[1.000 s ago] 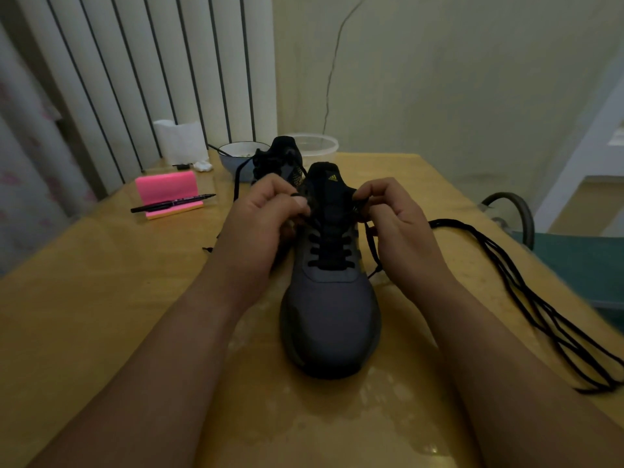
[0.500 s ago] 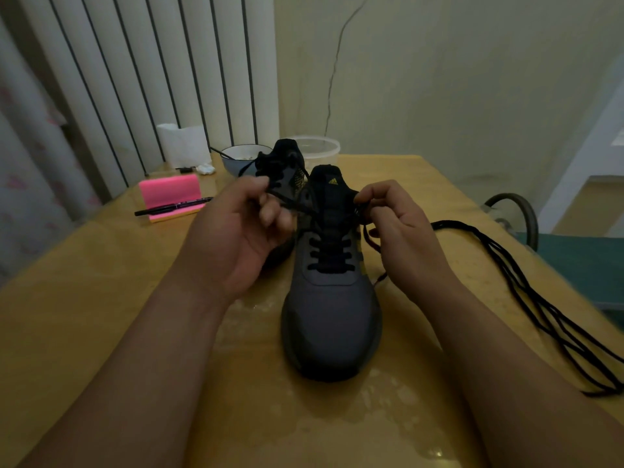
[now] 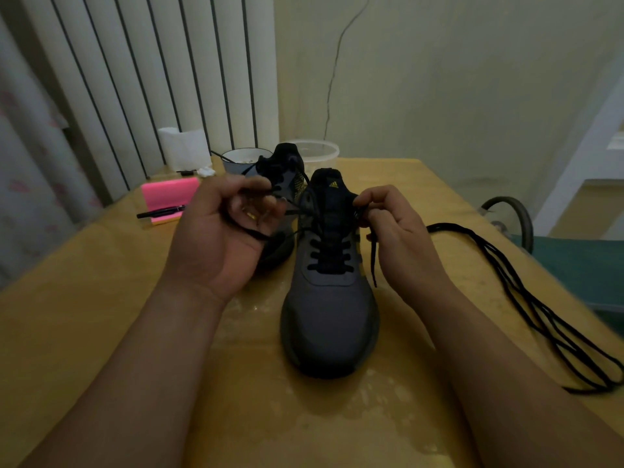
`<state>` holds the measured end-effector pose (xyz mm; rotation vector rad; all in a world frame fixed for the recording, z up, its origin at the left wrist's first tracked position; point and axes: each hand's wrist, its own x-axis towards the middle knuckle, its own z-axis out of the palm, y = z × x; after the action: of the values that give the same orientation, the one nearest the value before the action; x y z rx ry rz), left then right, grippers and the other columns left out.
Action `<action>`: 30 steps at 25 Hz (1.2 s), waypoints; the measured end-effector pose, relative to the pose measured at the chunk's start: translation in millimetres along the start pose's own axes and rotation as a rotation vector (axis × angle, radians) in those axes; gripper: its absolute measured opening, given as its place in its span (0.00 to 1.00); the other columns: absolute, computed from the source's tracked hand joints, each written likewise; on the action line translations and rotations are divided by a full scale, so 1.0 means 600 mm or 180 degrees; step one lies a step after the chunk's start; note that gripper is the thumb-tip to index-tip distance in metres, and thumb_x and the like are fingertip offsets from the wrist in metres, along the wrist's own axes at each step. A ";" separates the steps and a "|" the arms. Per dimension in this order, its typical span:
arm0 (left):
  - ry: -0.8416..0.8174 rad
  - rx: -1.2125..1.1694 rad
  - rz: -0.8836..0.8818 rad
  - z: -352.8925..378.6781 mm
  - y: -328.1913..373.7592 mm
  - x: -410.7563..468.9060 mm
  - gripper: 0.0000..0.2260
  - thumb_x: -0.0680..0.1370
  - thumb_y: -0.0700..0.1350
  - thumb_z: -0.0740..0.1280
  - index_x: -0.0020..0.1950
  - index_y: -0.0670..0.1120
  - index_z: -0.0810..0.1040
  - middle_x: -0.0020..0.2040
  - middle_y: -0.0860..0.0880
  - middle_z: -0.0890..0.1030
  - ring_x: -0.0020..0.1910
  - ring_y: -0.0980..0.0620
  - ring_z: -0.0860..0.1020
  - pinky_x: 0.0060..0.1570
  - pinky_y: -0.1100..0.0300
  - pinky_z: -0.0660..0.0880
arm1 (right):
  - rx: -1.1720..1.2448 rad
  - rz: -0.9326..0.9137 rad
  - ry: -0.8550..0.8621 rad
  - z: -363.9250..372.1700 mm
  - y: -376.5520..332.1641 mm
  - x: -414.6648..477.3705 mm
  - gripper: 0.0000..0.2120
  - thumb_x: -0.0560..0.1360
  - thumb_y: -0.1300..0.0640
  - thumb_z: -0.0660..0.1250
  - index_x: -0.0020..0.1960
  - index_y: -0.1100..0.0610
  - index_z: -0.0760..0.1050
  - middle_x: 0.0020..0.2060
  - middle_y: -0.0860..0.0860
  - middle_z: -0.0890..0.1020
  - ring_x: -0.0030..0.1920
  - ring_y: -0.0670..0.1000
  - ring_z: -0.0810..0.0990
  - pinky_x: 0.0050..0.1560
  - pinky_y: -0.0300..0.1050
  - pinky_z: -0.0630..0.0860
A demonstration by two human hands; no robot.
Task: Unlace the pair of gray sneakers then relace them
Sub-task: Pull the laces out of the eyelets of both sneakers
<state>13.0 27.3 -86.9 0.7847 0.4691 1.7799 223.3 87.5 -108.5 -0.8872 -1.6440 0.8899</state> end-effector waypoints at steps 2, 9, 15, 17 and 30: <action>0.0027 0.0306 0.0044 -0.001 -0.005 -0.003 0.13 0.82 0.39 0.60 0.38 0.48 0.68 0.32 0.50 0.71 0.34 0.51 0.72 0.49 0.53 0.77 | -0.0007 0.0007 0.0009 0.001 0.000 0.000 0.12 0.84 0.62 0.56 0.55 0.52 0.77 0.44 0.44 0.82 0.44 0.45 0.79 0.42 0.31 0.73; 0.0090 0.5245 0.0870 0.009 -0.049 -0.014 0.15 0.77 0.65 0.71 0.42 0.55 0.77 0.34 0.55 0.78 0.33 0.58 0.76 0.32 0.59 0.70 | -0.0049 0.0012 0.0008 0.000 -0.001 0.000 0.11 0.84 0.61 0.57 0.55 0.51 0.76 0.45 0.44 0.82 0.46 0.44 0.79 0.43 0.32 0.74; 0.0034 0.3901 0.0777 0.010 -0.045 -0.007 0.12 0.84 0.50 0.68 0.43 0.45 0.77 0.42 0.44 0.79 0.41 0.50 0.78 0.40 0.58 0.75 | -0.0062 0.0020 0.0007 0.002 0.001 -0.001 0.11 0.84 0.61 0.57 0.55 0.50 0.76 0.47 0.47 0.82 0.50 0.47 0.80 0.45 0.36 0.75; 0.0330 0.1925 0.0608 0.009 -0.029 0.001 0.11 0.85 0.44 0.65 0.43 0.44 0.73 0.43 0.41 0.78 0.42 0.47 0.79 0.44 0.56 0.78 | -0.0068 0.0034 -0.0006 0.003 0.000 -0.001 0.11 0.84 0.60 0.56 0.55 0.50 0.76 0.47 0.47 0.82 0.50 0.48 0.79 0.45 0.36 0.75; 0.0463 0.5319 0.1716 -0.001 -0.039 -0.017 0.08 0.81 0.54 0.70 0.46 0.52 0.78 0.44 0.54 0.76 0.44 0.53 0.75 0.44 0.55 0.71 | -0.0157 -0.0087 -0.0053 0.002 0.001 -0.004 0.14 0.86 0.59 0.57 0.61 0.45 0.78 0.47 0.46 0.83 0.51 0.42 0.81 0.46 0.29 0.74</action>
<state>30.6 26.0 -105.5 2.0104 2.0966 1.5997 222.7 85.5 -110.4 -0.8912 -1.6949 0.8431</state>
